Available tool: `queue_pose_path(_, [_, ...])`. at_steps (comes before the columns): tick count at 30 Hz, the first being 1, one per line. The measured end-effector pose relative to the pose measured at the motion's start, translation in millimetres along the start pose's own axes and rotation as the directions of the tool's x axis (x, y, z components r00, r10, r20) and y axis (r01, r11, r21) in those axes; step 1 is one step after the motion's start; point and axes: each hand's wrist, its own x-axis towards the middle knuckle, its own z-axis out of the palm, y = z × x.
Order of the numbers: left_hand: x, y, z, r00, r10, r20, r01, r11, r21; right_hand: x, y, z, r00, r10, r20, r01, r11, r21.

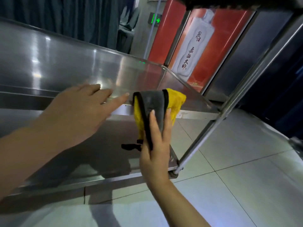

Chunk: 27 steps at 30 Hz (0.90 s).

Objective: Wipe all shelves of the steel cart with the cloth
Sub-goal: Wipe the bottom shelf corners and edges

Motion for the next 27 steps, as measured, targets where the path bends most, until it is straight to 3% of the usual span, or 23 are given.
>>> queue_pose_path(5, [0.4, -13.3, 17.2, 0.996, 0.066, -0.065, -0.067, 0.998, -0.009, 11.8, 43.5, -15.3, 0.995, 0.063, -0.072, -0.06, 0.997, 0.038])
queue_pose_path(12, [5.3, -24.2, 29.6, 0.999, 0.033, -0.011, -0.033, 0.999, -0.037, 54.1, 78.7, -46.2, 0.949, 0.253, -0.19, -0.263, 0.964, -0.031])
queue_pose_path(14, [8.4, -24.8, 24.9, 1.0, 0.009, 0.022, -0.008, 0.999, -0.044, 59.4, 64.3, -37.2, 0.97, 0.205, -0.127, -0.215, 0.974, -0.069])
queue_pose_path(16, [12.6, -22.4, 16.2, 0.999, 0.001, 0.041, 0.001, 0.999, -0.037, 61.8, 40.3, -22.1, 0.997, 0.076, -0.004, -0.076, 0.989, -0.124])
queue_pose_path(20, [9.2, -32.8, -3.7, 0.991, -0.041, 0.125, 0.045, 0.998, -0.034, 73.6, -7.4, 2.8, 0.968, -0.157, 0.196, 0.188, 0.97, -0.153])
queue_pose_path(27, [-52.7, -94.4, -23.3, 0.975, -0.179, 0.131, 0.167, 0.981, 0.096, 106.5, -31.7, 8.0, 0.974, -0.106, 0.201, 0.154, 0.958, -0.241])
